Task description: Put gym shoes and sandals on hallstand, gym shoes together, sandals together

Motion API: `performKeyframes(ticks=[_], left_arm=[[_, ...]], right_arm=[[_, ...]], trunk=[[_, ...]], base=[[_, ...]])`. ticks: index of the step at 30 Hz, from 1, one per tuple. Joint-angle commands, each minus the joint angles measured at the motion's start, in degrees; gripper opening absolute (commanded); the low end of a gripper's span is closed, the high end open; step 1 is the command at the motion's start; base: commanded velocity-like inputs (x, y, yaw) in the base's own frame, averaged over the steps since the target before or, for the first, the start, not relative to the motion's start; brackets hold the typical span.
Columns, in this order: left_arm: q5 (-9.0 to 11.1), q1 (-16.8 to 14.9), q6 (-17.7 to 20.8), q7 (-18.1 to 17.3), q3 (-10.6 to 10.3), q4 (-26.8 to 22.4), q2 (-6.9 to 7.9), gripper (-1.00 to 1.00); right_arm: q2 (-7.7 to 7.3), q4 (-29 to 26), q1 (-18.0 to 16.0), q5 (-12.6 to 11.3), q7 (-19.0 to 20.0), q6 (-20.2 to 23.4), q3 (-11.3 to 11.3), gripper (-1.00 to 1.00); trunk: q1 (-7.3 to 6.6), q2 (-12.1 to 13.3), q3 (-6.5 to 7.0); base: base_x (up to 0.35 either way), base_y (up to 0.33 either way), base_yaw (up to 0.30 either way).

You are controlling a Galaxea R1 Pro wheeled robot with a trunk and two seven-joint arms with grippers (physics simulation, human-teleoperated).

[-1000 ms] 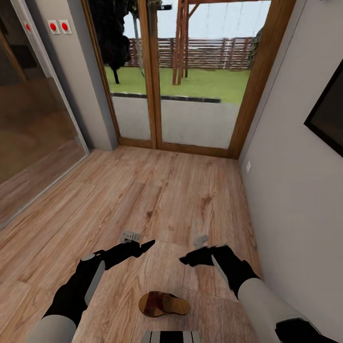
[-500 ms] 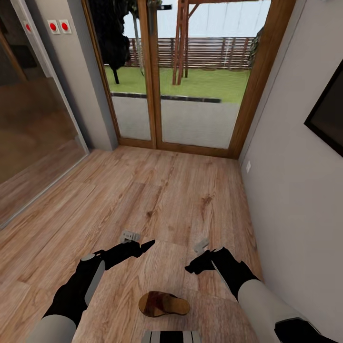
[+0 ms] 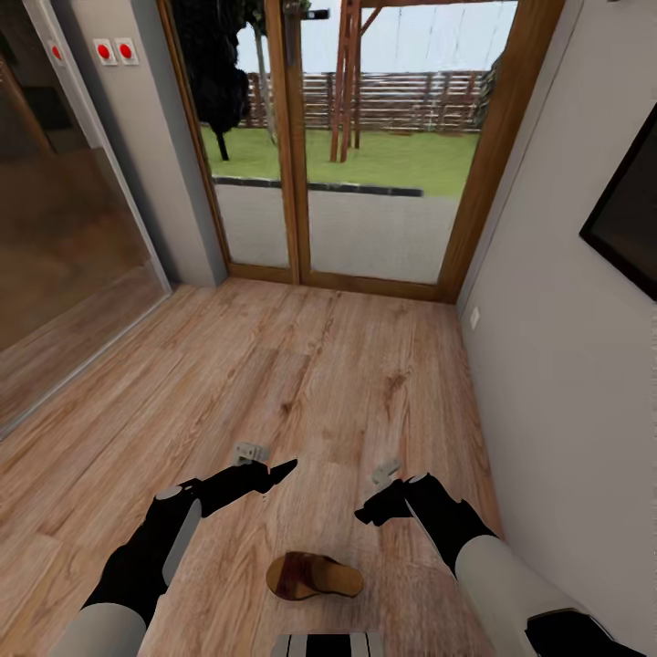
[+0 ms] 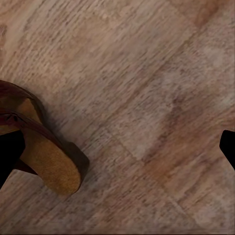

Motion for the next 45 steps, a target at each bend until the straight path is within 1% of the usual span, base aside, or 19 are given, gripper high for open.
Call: performKeyframes(ticks=[1,7,11,45], left_arm=[[0.49,-0.01,0.55,-0.16,0.04,-0.01,0.0,1.0],[0.51,0.0,0.54,-0.16,0.02,-0.01,0.01,1.0],[0.5,-0.03,0.54,-0.16,0.02,-0.01,0.0,1.0],[0.51,0.0,0.54,-0.16,0.03,-0.08,0.0,1.0]], right_arm=[[0.0,-0.12,-0.01,0.6,0.35,0.22,0.01,1.0],[0.01,-0.12,-0.01,0.6,0.35,0.2,0.01,1.0],[0.01,-0.12,-0.01,0.6,0.35,0.22,0.01,1.0],[0.01,-0.12,-0.01,0.57,0.26,0.26,0.01,1.0]], trunk=[[-0.03,-0.02,-0.04],[-0.03,-0.02,-0.04],[-0.03,-0.02,-0.04],[-0.03,-0.02,-0.04]], base=[[-0.231,0.0,0.0],[-0.297,0.0,0.0],[-0.134,0.0,0.0],[-0.004,0.0,0.0]])
